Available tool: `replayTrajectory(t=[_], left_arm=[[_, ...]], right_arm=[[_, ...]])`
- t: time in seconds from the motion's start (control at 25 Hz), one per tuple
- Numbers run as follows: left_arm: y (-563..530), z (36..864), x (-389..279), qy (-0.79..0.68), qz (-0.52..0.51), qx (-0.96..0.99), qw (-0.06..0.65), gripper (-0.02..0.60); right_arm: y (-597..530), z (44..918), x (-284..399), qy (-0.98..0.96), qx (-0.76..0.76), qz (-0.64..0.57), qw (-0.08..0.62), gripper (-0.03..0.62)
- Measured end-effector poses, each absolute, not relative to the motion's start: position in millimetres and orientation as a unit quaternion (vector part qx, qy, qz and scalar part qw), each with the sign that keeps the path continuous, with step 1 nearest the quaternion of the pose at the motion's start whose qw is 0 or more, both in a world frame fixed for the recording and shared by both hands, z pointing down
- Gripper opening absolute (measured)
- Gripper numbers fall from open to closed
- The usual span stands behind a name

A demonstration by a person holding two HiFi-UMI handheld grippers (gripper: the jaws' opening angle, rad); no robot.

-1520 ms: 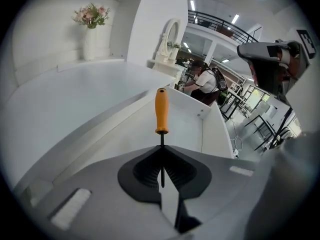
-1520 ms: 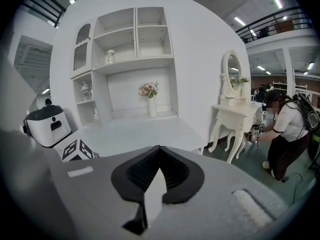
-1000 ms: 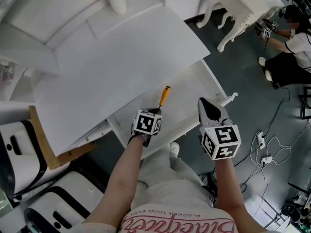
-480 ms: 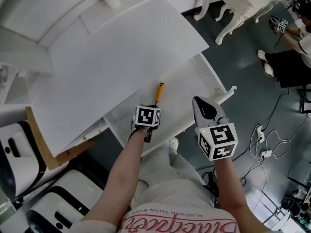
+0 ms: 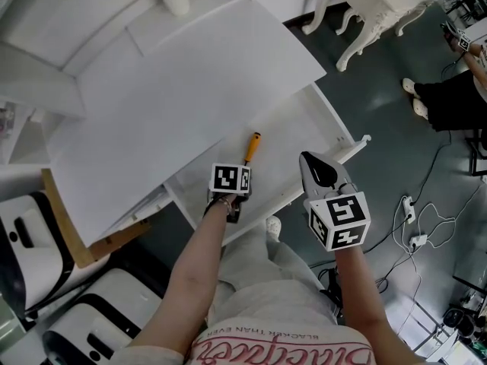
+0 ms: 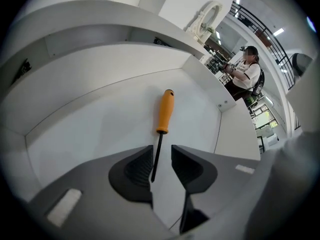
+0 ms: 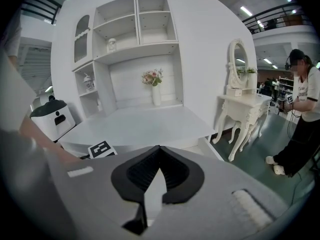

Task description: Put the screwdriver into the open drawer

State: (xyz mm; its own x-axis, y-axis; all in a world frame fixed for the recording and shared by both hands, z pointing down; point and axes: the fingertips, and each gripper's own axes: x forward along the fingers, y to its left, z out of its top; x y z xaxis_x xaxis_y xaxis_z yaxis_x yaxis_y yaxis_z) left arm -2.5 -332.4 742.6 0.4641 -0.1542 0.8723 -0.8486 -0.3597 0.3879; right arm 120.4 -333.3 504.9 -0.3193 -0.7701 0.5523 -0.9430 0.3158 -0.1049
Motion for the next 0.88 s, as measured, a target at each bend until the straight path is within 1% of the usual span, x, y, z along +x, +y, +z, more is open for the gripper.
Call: replayTrajectory(t=[0.04, 0.12, 0.2, 0.44, 0.6, 0.88], left_arm=[[-332, 742, -3, -0.343, 0.384, 0.727, 0.454, 0.152], [-332, 739, -5, -0.345, 0.378, 0.727, 0.459, 0.202], [-335, 734, -9, -0.354, 0.369, 0.727, 0.458, 0.218], [-340, 713, -20, -0.37, 0.346, 0.734, 0.453, 0.213], [-341, 698, -24, -0.376, 0.329, 0.742, 0.446, 0.195], [-344, 665, -27, -0.383, 0.303, 0.764, 0.421, 0.183]], right_arm=[[-333, 504, 120, -0.784, 0.547, 0.209, 0.204, 0.003], [-331, 503, 119, -0.785, 0.548, 0.207, 0.202, 0.003], [-329, 501, 118, -0.784, 0.55, 0.205, 0.201, 0.003], [-327, 490, 121, -0.782, 0.561, 0.194, 0.191, 0.003], [-328, 480, 122, -0.784, 0.566, 0.18, 0.18, 0.003], [-327, 449, 107, -0.816, 0.536, 0.142, 0.162, 0.002]])
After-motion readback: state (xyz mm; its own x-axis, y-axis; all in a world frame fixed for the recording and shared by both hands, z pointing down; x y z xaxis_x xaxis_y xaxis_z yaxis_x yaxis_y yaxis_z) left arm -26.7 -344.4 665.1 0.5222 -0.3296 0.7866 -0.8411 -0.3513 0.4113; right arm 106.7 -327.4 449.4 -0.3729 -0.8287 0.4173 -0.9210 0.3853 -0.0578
